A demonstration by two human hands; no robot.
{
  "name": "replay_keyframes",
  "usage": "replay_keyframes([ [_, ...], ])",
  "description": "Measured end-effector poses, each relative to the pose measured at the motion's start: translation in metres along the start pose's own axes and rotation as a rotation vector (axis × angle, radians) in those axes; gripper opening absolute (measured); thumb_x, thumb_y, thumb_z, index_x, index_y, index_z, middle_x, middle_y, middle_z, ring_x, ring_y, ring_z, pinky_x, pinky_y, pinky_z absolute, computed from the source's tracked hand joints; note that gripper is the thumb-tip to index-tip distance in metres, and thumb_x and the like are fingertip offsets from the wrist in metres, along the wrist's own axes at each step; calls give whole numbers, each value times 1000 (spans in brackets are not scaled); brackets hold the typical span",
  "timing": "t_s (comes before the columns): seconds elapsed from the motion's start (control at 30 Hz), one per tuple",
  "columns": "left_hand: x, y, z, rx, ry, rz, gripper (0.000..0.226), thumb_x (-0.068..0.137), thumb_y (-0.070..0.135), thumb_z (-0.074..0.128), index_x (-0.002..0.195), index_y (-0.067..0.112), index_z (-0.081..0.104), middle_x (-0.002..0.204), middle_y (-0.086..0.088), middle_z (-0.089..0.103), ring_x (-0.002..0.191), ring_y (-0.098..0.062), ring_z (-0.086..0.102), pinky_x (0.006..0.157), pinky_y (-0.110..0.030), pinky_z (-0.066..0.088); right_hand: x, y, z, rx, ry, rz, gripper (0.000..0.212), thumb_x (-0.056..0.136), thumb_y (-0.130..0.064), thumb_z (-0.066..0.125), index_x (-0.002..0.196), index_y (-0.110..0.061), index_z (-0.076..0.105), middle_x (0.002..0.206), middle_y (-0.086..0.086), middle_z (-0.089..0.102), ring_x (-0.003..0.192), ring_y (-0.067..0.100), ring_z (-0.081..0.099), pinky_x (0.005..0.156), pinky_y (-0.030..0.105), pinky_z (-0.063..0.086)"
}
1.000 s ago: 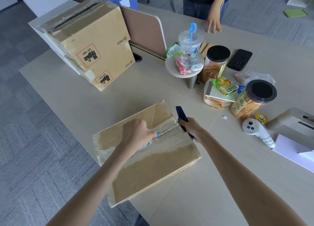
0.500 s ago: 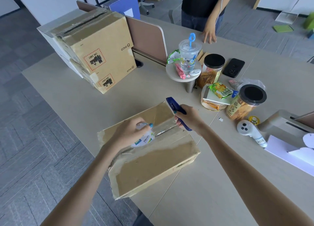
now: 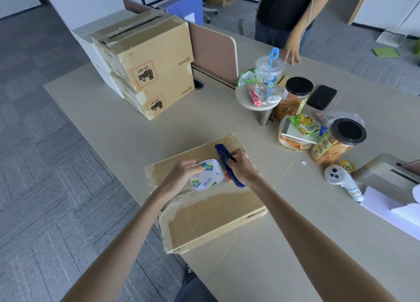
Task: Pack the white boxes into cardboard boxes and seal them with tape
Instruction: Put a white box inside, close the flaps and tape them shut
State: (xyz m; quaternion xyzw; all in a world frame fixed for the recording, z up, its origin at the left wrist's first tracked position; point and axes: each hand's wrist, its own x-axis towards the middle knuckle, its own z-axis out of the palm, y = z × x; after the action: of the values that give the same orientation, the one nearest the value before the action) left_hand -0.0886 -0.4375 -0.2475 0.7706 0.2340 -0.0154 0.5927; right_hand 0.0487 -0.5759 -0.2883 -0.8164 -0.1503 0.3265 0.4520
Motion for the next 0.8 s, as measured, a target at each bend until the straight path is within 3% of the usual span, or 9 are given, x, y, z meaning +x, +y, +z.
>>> replay_keyframes([
  [0.1,-3,-2,-4,6,37,-3,66,68,51,63,90,-12,60,80,-3,55,78,-14,52,76,-25,46,-4,-3,1,-57,-9,-13,14,97,-11,36,110,-10,40,76,10,66,60,27,61,72,41,53],
  [0.23,-13,1,-12,211,109,10,51,69,49,63,59,9,34,61,1,27,59,-14,27,59,-31,17,-6,-6,1,-91,-16,-13,20,96,-8,34,115,-7,40,74,7,62,60,26,57,63,38,52],
  [0.37,-34,1,-34,457,212,32,52,67,56,64,53,19,30,46,6,28,43,-14,31,48,-27,20,-5,-8,4,-128,10,-3,20,95,-7,33,113,-8,41,75,9,63,54,22,54,49,28,44],
  [0.5,-49,-6,-57,133,29,-17,46,63,50,61,60,15,32,64,-5,23,61,-20,22,59,-34,14,-4,-8,7,-203,39,-15,22,91,-7,33,112,-10,42,78,11,66,50,20,55,46,26,41],
  [0.6,-52,-14,-57,132,-3,-37,40,68,38,62,58,13,32,62,-6,23,59,-20,22,58,-34,13,-4,-5,9,-266,55,-21,24,89,-7,33,111,-13,42,76,7,67,50,18,56,48,26,36],
  [0.73,-57,-21,-65,700,189,16,54,65,61,60,51,18,31,49,2,26,47,-14,23,51,-31,17,-3,-5,10,-312,75,-32,26,87,-6,34,111,-13,42,77,8,68,60,26,61,53,31,44],
  [0.8,-65,-26,-69,727,205,1,56,63,68,57,51,18,35,48,3,29,42,-11,29,48,-29,20,-2,-5,12,-319,80,-36,26,87,-7,35,111,-13,42,81,11,70,70,33,65,61,38,49],
])
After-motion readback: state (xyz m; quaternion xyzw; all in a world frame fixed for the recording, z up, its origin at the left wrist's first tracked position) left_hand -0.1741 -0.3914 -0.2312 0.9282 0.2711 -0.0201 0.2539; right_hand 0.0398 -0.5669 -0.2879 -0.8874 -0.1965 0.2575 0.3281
